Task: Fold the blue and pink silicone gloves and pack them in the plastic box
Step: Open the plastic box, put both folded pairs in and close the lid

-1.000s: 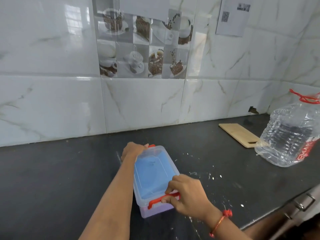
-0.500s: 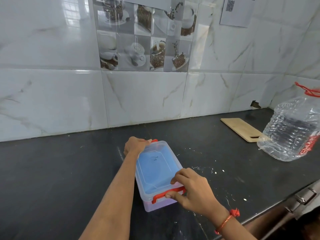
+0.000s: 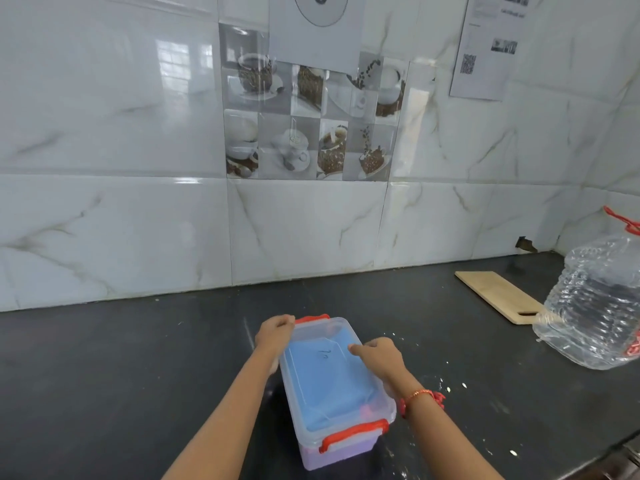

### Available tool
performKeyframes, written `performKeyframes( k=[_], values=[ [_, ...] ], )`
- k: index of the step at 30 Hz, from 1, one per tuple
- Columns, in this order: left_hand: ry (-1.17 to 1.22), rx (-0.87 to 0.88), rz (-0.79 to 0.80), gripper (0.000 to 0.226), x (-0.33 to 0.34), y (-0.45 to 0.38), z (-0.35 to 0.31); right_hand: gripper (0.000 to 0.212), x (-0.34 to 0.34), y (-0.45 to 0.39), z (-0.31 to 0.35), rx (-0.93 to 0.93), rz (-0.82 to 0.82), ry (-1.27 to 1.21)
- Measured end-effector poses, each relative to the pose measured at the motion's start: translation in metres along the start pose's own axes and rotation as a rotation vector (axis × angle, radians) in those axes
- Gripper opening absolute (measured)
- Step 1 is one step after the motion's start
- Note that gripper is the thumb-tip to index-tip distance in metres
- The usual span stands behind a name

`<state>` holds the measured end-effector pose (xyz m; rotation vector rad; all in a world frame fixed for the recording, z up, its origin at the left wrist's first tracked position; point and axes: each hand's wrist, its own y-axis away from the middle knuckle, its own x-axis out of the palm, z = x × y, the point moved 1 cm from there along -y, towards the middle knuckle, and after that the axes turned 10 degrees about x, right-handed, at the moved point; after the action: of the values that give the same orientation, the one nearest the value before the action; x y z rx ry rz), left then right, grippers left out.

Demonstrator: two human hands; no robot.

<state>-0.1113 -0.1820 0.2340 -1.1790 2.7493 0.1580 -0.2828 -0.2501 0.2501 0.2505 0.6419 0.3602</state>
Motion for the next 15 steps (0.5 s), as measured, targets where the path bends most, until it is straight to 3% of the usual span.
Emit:
performKeyframes(
  k=[3, 6, 9, 12, 15],
  values=[
    [-0.032, 0.013, 0.010, 0.038, -0.004, 0.001, 0.000, 0.029, 0.000, -0.010, 0.009, 0.064, 0.005, 0.052],
    [-0.087, 0.012, 0.009, 0.037, -0.005, -0.002, 0.001, 0.032, 0.004, -0.012, 0.012, 0.039, -0.068, 0.148],
    [-0.135, 0.027, -0.008, 0.015, -0.005, -0.001, 0.003, 0.036, 0.006, -0.013, 0.011, 0.043, -0.111, 0.174],
    [-0.193, 0.057, -0.058, 0.040, -0.008, 0.002, 0.004, 0.035, 0.007, -0.017, 0.012, 0.027, -0.148, 0.086],
    [-0.242, 0.085, -0.051, 0.041, -0.010, 0.004, 0.003, 0.035, 0.003, -0.020, 0.016, 0.000, -0.187, 0.056]
  ],
)
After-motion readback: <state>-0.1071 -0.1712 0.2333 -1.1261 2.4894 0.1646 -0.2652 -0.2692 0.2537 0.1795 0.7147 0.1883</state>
